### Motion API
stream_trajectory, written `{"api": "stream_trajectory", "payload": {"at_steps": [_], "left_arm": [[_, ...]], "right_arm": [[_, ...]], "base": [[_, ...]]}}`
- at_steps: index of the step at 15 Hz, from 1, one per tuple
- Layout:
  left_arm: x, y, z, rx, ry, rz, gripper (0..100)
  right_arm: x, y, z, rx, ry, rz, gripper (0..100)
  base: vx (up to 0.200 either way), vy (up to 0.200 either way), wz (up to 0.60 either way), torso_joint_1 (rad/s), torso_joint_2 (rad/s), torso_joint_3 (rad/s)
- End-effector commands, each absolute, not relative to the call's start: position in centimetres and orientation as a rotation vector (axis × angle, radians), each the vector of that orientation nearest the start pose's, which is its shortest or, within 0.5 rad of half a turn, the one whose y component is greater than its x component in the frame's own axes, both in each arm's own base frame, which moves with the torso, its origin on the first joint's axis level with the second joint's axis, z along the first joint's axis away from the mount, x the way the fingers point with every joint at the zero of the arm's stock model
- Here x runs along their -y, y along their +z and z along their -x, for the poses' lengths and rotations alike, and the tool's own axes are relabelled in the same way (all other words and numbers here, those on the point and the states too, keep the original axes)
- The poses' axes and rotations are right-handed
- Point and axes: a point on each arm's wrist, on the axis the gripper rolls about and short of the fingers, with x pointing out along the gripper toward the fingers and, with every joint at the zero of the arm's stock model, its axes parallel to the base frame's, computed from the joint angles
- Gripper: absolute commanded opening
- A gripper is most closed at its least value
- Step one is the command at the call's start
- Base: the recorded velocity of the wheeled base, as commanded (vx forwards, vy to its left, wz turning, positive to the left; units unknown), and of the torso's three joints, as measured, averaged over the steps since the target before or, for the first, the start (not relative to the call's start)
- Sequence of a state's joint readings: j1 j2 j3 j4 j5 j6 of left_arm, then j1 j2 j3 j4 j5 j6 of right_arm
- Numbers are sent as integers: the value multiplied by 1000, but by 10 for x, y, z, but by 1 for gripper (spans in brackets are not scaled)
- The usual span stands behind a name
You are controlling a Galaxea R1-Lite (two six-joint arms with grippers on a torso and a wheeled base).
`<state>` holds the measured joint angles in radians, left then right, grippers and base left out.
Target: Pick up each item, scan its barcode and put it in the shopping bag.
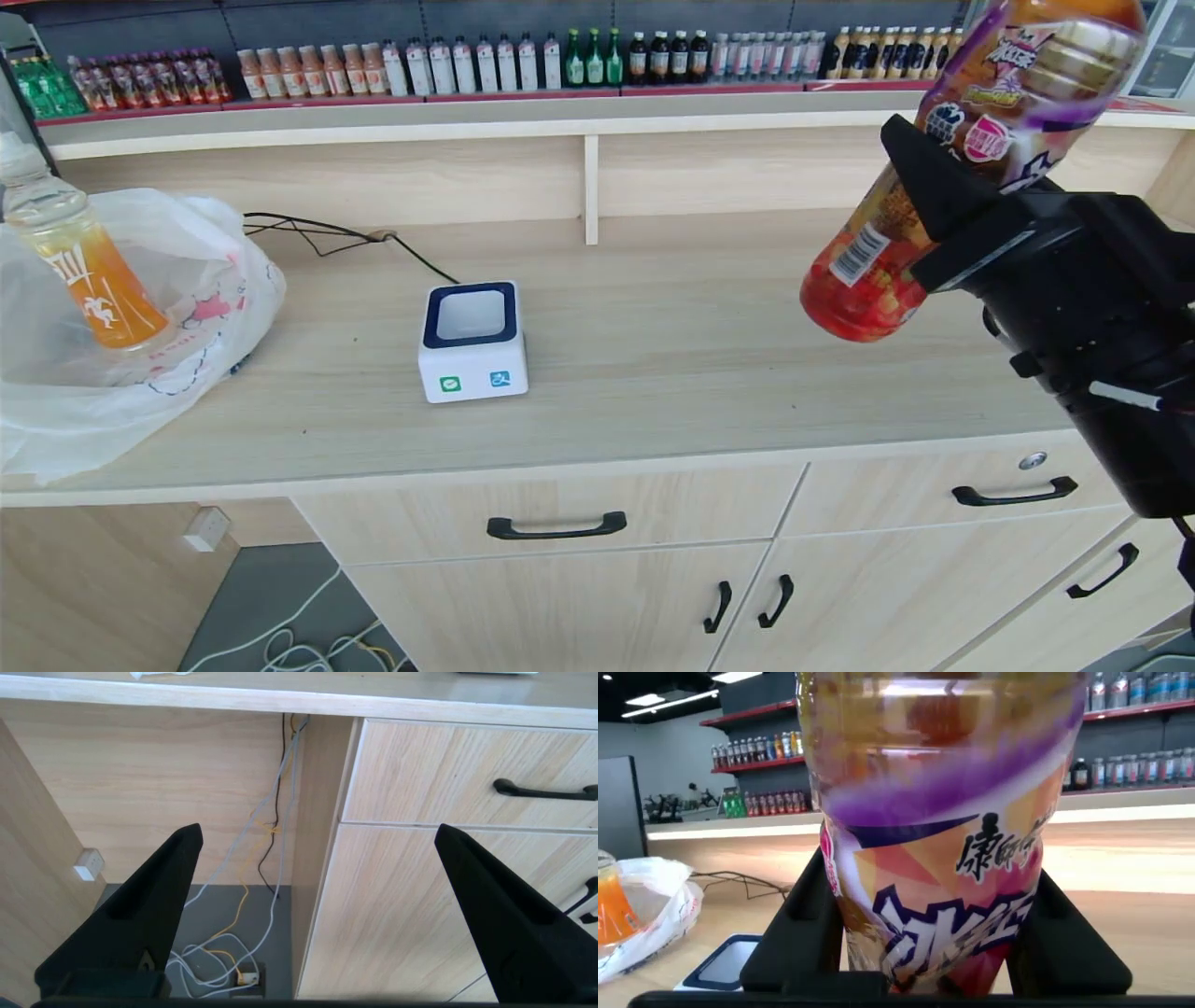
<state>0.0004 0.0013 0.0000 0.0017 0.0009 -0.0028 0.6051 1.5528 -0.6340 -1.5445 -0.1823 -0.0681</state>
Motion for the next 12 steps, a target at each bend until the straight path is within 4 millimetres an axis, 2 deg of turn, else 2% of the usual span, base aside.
{"api": "stream_trajectory", "payload": {"at_steps": [1,5,8,12], "left_arm": [[0,75,23,-3,2,3,100],[0,75,23,-3,2,3,100],[0,75,23,-3,3,6,100],[0,75,23,-3,3,8,100]], "right_arm": [[-139,260,-210,569,386,-166,0],[-135,255,-222,572,339,-132,0],[-118,250,-233,562,252,-63,0],[-116,245,-236,544,223,-49,0]], "base": [[0,0,0,0,0,0],[0,0,0,0,0,0],[0,0,0,0,0,0],[0,200,0,-1,4,2]]}}
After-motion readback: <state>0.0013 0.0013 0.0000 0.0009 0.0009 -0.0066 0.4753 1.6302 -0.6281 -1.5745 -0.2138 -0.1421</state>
